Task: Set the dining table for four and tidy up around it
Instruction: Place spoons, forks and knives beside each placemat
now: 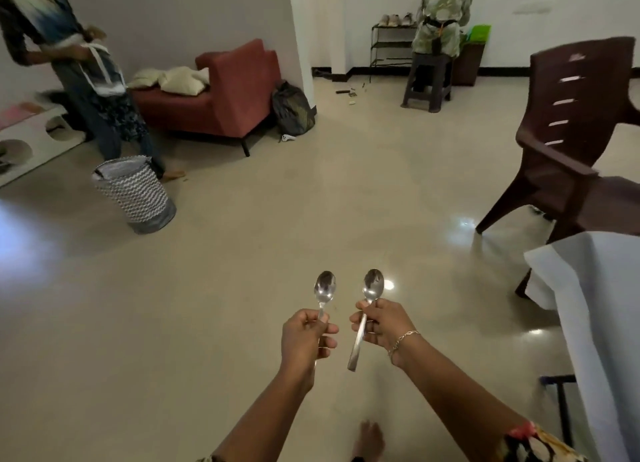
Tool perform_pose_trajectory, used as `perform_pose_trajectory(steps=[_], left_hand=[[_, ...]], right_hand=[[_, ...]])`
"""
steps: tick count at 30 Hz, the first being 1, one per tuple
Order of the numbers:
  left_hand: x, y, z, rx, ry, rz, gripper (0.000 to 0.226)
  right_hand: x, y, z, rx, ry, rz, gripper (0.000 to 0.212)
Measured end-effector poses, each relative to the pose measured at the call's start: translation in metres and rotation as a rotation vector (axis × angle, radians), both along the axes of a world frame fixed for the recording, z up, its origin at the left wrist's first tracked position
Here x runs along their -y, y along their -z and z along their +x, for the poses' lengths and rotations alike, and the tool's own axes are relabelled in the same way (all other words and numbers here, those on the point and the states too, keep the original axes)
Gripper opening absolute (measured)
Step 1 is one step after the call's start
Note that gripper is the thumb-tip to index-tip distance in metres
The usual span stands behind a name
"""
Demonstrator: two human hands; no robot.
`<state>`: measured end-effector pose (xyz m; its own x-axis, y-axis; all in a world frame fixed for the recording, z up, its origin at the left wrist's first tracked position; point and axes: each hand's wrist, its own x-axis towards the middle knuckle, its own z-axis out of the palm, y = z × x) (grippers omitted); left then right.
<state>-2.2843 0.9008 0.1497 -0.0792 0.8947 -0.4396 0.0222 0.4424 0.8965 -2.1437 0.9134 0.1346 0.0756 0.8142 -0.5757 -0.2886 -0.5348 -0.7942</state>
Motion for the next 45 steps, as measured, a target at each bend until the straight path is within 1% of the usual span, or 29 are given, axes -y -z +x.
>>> perform_pose_trajectory(steps=[5,10,16,19,26,29,32,36,41,45], left_hand=[[-0.101,-0.005,0.042,-0.021,0.161,0.002,0.015],[-0.176,-0.002,0.099,0.035,0.285,-0.04,0.009],[-0.263,0.014,0.189,0.058,0.484,-0.1,0.008],[-0.312,0.021,0.245,0.068,0.62,-0.111,0.006],[-0.432,0.012,0.358,0.032,0.942,-0.138,0.01],[-0.469,0.012,0.409,-0.003,1.068,-0.142,0.014],[-0.477,0.012,0.468,-0.012,1.176,-0.158,0.018],[-0.466,0.014,0.547,0.021,1.364,-0.185,0.015],[-0.426,0.018,0.648,0.049,1.576,-0.225,0.018],[-0.38,0.01,0.724,0.009,1.731,-0.234,0.016]], right_hand=[[-0.093,-0.006,0.051,0.014,0.082,-0.005,0.015],[-0.143,-0.005,0.107,0.035,0.201,-0.04,0.019],[-0.18,0.011,0.195,0.043,0.471,-0.09,0.019],[-0.207,0.016,0.243,0.043,0.614,-0.112,0.022],[-0.275,0.009,0.344,0.055,0.895,-0.176,0.023],[-0.293,0.002,0.379,0.045,1.021,-0.17,0.03],[-0.294,-0.001,0.409,0.026,1.154,-0.158,0.028],[-0.274,0.001,0.445,-0.004,1.351,-0.134,0.024],[-0.226,0.006,0.492,-0.079,1.626,-0.086,0.024],[-0.178,-0.001,0.523,-0.092,1.828,-0.054,0.026]])
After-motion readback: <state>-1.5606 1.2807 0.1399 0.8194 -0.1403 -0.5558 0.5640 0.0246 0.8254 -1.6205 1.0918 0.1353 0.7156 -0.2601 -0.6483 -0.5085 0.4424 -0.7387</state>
